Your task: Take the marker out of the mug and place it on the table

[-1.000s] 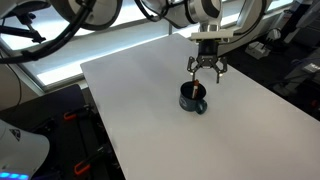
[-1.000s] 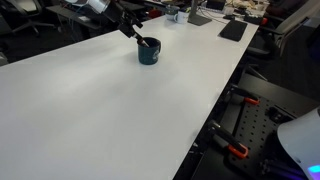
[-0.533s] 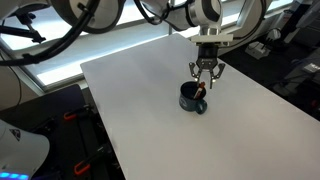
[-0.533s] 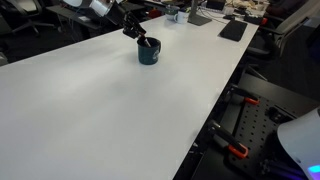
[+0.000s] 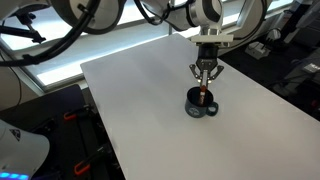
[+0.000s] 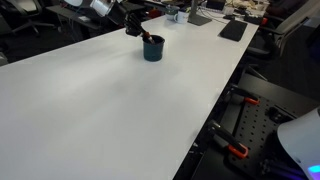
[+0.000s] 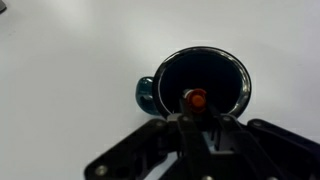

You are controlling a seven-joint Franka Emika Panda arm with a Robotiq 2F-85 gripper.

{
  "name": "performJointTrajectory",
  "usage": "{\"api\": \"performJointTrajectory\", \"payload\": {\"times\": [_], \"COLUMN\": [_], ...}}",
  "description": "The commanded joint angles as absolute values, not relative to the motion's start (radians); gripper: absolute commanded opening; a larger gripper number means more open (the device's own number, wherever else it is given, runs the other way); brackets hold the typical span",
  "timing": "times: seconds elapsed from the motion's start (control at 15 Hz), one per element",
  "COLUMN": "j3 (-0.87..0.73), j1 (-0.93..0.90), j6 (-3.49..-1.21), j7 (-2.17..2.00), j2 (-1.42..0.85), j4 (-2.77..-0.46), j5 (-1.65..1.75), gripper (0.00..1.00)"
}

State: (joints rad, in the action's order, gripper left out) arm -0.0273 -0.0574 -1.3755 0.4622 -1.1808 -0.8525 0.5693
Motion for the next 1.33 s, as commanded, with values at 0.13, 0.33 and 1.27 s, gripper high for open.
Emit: {"api": "performJointTrajectory", "payload": {"times": [0.13, 0.33, 1.27], "j3": [-0.038, -0.062, -0.041], "j1": [-0.065, -0.071, -0.051], "j6": [-1.297, -1.245, -1.372], "j7": [0.429, 0.417, 0.554], "j2": [-1.181, -1.191, -1.188], "j4": [-0.841, -0.823, -0.849], "j5": [0.562, 0.535, 0.575], "gripper": [0.56, 0.79, 1.00]}}
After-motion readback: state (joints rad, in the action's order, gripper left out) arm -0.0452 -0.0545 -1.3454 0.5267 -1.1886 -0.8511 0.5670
